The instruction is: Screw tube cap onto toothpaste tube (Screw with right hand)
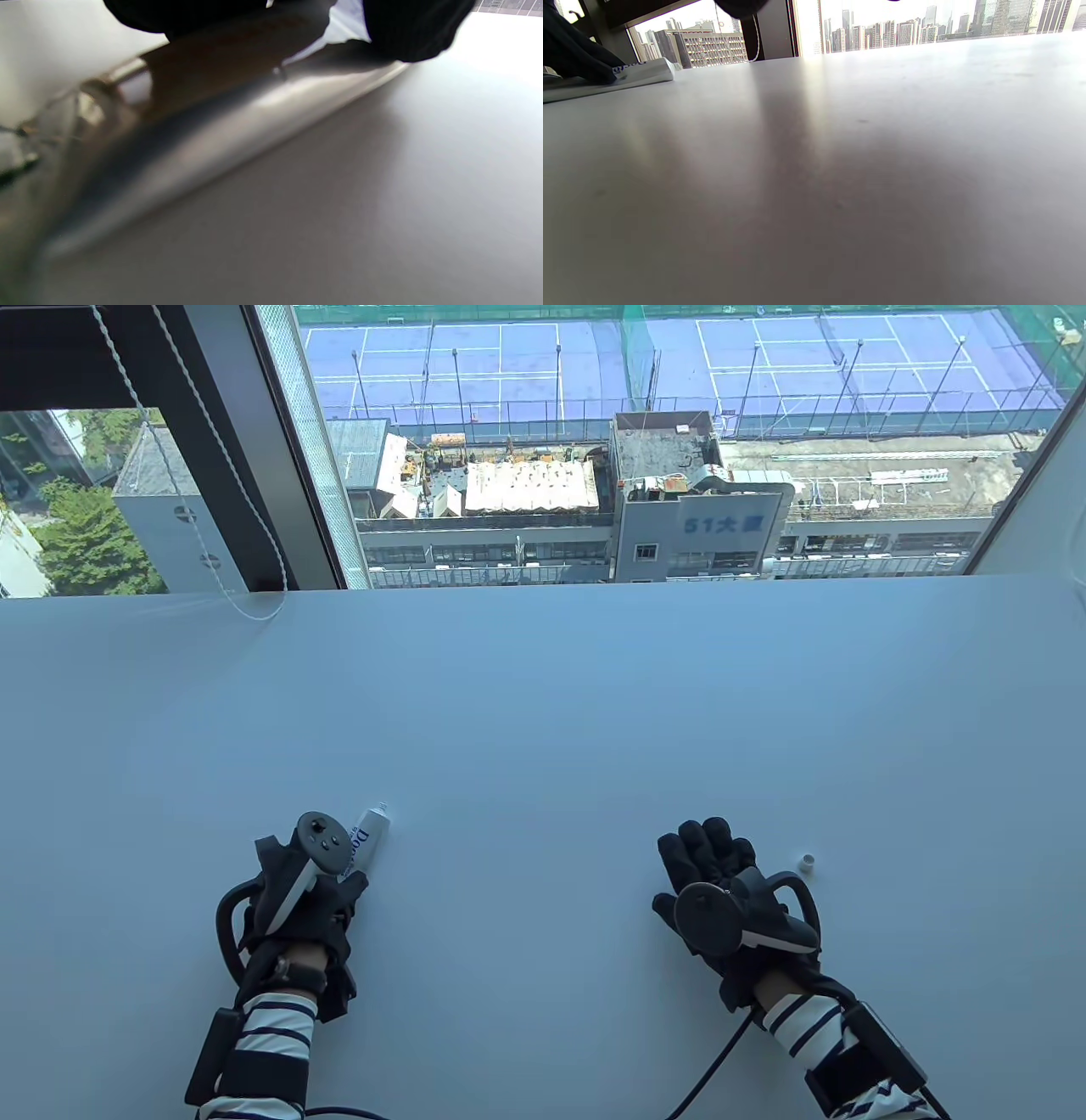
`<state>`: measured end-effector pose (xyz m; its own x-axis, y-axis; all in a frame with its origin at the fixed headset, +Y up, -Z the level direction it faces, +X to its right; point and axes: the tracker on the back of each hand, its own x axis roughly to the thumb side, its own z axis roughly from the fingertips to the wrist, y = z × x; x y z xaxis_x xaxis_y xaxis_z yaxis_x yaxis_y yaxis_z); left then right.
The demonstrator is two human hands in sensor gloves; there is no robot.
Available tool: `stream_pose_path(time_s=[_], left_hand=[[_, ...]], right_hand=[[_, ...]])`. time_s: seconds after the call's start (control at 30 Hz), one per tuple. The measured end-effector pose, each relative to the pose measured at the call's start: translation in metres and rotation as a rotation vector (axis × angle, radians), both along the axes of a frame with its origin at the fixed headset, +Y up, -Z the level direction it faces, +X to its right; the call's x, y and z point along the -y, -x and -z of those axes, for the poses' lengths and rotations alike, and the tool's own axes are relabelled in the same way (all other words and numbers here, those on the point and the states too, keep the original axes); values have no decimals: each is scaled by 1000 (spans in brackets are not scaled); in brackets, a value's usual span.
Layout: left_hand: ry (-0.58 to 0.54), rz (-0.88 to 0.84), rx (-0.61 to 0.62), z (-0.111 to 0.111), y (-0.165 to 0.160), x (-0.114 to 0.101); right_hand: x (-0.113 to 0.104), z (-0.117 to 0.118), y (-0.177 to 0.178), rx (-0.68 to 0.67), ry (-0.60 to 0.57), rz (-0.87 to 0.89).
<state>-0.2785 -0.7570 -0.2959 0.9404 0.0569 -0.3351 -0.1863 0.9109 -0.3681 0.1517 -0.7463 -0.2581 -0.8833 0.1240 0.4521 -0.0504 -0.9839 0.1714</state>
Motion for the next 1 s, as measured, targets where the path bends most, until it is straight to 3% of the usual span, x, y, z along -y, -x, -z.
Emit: stream_pose_path(time_s=[0.13,0.3,0.37,0.47,0.6,0.77,0.9,0.93,1.0], left_hand=[[-33,3,27,0,-10,-1],[-96,15,140,-1,-33,-3],[-119,70,185,-2,-41,-4],[-192,-28,216,-5,-51,-14],[-295,-149,279,-11,-66,-25],[-324,-291,342,-16,-79,-28],[-350,-361,406,-22,-92,-32],[-360,-360,436,-24,-96,-33],[-402,-330,523,-31,-108,-38]], right_hand=[[-20,7,-20,127,-97,37],[-37,17,-66,356,-116,117],[-36,22,-86,447,-102,87],[-23,28,-110,510,-7,8],[1,32,-116,457,100,-20],[8,30,-97,380,-48,-203],[7,29,-80,341,-20,-252],[4,28,-77,329,-9,-220],[-8,22,-66,293,-46,86]])
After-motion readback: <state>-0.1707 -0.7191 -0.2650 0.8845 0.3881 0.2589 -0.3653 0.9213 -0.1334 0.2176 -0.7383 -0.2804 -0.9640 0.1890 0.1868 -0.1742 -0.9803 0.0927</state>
